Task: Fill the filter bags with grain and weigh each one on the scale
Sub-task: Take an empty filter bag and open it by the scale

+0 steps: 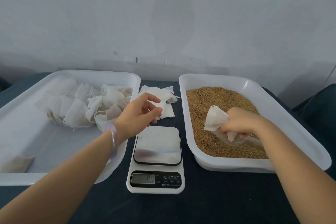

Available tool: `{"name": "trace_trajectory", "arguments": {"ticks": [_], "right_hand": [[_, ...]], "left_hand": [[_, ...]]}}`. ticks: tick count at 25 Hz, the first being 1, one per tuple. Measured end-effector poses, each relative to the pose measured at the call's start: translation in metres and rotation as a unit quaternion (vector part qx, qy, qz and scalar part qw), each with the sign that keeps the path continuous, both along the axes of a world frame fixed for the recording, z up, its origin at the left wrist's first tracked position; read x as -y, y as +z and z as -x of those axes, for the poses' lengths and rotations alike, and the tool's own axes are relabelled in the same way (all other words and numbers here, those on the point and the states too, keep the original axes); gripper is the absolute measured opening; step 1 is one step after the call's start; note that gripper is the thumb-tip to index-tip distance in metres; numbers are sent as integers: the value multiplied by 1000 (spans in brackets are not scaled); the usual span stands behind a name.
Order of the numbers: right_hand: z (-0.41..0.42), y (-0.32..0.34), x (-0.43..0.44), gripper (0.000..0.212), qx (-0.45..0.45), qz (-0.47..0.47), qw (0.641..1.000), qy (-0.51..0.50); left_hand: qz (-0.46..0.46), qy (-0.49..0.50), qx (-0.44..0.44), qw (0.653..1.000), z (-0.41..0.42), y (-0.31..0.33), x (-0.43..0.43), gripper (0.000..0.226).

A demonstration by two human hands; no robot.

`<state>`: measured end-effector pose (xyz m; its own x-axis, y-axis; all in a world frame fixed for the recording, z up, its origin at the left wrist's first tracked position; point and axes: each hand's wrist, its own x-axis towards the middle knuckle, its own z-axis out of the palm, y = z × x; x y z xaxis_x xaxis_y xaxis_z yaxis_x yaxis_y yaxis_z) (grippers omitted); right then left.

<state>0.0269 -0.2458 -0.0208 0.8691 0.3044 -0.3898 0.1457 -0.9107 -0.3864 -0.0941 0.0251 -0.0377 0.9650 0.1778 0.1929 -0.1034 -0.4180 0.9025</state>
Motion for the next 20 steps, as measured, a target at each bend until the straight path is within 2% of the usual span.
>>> {"name": "trace_trajectory", "arguments": {"ticks": [3, 5, 8, 11, 13, 14, 16, 17, 19, 20], "right_hand": [[1, -2, 2, 15, -1, -46, 999, -20], [3, -3, -3, 17, 13, -194, 978, -76], [18, 3, -28, 40, -58, -444, 888, -106], [35, 6, -63, 43, -135, -568, 811, -42], [44, 5, -84, 42, -168, -594, 787, 5], [48, 3, -93, 42, -176, -592, 786, 28], [54, -3, -108, 39, -180, -577, 794, 70], [56, -4, -114, 39, -181, -569, 798, 84], [57, -6, -118, 41, -150, -553, 812, 110], [56, -6, -116, 39, -100, -531, 831, 130]], "left_hand": [[8, -4, -1, 1000, 0, 0, 0, 13], [11, -8, 0, 1000, 1, -1, -1, 11], [-11, -11, 1, 1000, 1, -2, 0, 11], [-41, -23, 4, 999, 3, 0, 1, 20], [-17, -45, 40, 998, 6, 4, 3, 26], [4, -48, 72, 996, 7, 6, 5, 23], [7, -29, 139, 990, 7, 9, 5, 16], [-8, -9, 161, 987, 6, 8, 4, 22], [-8, 22, 167, 986, 2, 6, 0, 32], [11, 29, 154, 988, 1, 5, -1, 32]]}}
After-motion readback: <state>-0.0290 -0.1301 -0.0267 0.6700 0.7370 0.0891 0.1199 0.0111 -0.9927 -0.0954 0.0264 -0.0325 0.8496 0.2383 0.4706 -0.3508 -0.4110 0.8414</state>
